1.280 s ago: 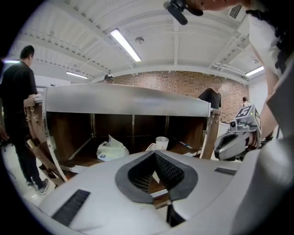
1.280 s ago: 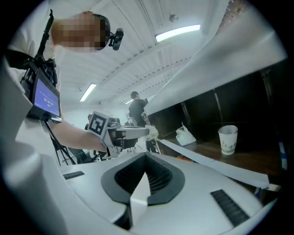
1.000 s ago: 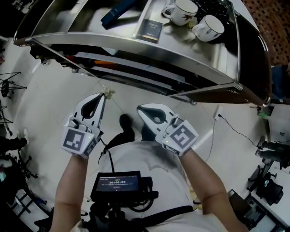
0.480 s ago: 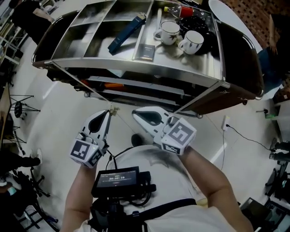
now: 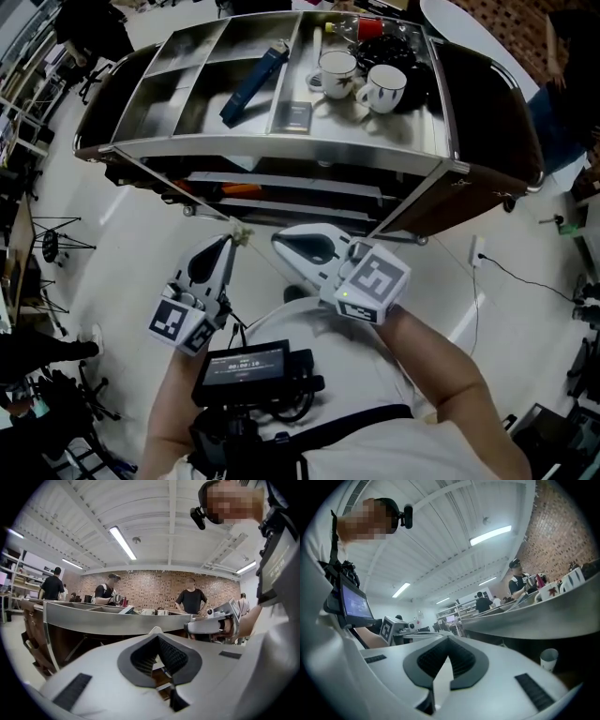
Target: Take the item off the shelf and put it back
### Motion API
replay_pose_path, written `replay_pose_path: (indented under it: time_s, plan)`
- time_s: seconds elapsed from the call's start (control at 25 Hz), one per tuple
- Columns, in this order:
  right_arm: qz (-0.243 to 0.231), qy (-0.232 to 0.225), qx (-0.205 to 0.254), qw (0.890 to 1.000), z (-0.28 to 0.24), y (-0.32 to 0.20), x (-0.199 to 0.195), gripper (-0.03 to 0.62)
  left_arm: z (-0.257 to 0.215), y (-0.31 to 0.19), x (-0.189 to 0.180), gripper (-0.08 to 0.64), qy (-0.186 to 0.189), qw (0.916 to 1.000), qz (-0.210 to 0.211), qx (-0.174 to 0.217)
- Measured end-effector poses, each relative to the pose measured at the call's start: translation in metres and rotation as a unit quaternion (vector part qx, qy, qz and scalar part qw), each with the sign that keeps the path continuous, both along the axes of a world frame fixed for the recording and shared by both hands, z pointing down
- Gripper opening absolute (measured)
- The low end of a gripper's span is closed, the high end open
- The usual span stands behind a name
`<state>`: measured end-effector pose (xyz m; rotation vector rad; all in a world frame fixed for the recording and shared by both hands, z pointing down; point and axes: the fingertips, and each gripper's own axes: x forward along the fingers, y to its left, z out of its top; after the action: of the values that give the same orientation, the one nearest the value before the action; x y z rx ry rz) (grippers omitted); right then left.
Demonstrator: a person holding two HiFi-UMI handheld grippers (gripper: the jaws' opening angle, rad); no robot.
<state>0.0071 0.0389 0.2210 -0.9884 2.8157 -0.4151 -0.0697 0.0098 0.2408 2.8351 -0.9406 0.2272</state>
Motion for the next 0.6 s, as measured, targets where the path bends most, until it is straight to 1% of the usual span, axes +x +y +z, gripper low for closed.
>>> replay_pose_path:
  time_s: [0.08, 0.16, 0.28, 0.44, 0.52, 0.6]
  plan:
    - [0.001, 0.006, -0.006, 1.0, 0.007, 0.001, 0.0, 0.005, -0.006, 0.004, 0.008, 0.003, 0.008, 0.9999, 0.011, -0.003]
    - [0.0, 0.011, -0.009, 1.0, 0.011, 0.002, 0.001, 0.005, -0.007, 0.005, 0.011, 0.003, 0.013, 0.9998, 0.014, 0.001]
    - [0.001, 0.013, -0.012, 1.0, 0.014, 0.002, 0.003, 0.005, -0.01, 0.008, 0.017, 0.003, 0.018, 0.9996, 0.023, -0.004]
    - [0.002, 0.013, -0.013, 1.0, 0.016, 0.002, 0.003, 0.005, -0.006, 0.007, 0.013, 0.003, 0.017, 0.9996, 0.023, -0.001]
    - [0.002, 0.014, -0.013, 1.0, 0.016, 0.003, 0.001, 0.005, -0.011, 0.011, 0.017, 0.003, 0.028, 0.9991, 0.031, -0.002]
    - [0.002, 0.015, -0.012, 1.0, 0.017, 0.004, 0.0, 0.005, -0.012, 0.01, 0.014, 0.005, 0.034, 0.999, 0.029, 0.004]
